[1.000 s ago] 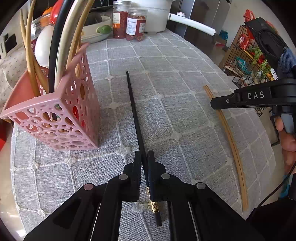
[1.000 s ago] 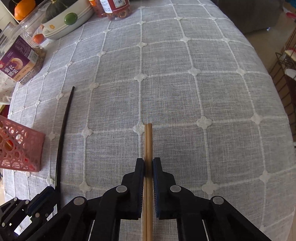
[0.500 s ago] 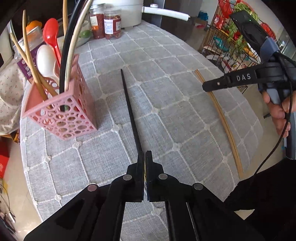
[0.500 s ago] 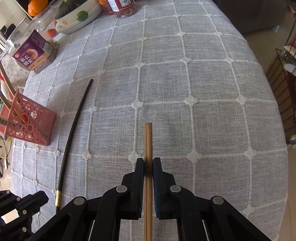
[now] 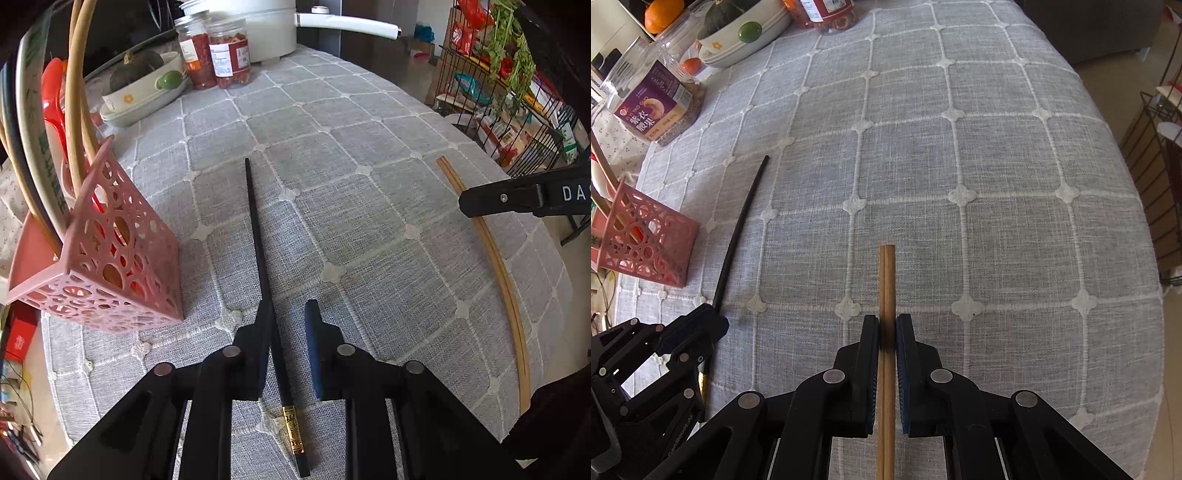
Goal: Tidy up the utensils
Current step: 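Grasp the gold-tipped black chopstick with the left gripper while the right gripper lifts its chopstick, then carry both held chopsticks up over the pink basket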
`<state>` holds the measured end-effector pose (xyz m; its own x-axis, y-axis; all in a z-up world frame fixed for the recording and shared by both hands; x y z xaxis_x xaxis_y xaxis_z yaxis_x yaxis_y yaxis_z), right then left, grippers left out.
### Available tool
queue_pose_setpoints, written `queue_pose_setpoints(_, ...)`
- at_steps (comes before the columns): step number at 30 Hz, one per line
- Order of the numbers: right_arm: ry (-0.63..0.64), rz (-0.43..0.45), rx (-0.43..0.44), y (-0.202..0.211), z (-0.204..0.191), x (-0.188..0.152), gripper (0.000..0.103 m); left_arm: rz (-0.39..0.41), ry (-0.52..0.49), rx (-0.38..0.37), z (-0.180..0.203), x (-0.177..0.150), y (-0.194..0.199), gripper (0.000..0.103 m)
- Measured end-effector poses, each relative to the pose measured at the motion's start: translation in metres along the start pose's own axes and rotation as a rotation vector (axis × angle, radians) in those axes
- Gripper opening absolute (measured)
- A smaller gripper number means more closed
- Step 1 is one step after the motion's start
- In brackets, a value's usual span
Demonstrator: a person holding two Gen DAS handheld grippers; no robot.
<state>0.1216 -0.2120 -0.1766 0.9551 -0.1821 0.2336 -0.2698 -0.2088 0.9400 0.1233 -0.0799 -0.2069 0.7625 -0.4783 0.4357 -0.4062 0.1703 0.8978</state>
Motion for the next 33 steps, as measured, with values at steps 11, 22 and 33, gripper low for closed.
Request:
queue_pose_setpoints(11,-0.008,0.020,0.028,0.010,0.000,0.002,0.007,-0.024,0.006,-0.021,-0.001,-0.005,-0.006,0.008)
queue_pose_setpoints(22,-0.048,0.045,0.045,0.026,0.016,0.004,0.007,-0.141,-0.125,-0.130,0.037,-0.008,0.010,0.008)
queue_pose_setpoints(33,-0.069,0.052,0.034,0.030,0.027,0.002,0.007,-0.135,-0.149,-0.001,0.049,0.045,-0.029,0.007)
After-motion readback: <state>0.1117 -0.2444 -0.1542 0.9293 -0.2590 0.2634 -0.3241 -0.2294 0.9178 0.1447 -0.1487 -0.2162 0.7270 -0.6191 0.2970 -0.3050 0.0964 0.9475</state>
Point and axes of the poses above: each gripper's, at about its wrist camera, not at the fingertips, and y roughly against the way its jaws point, z to its right, x to its top, the point moved 8 cm from there along -y, roughly the way its jaws point, and after that the axes turned 3 degrees about -y, right-handed, at the moved point
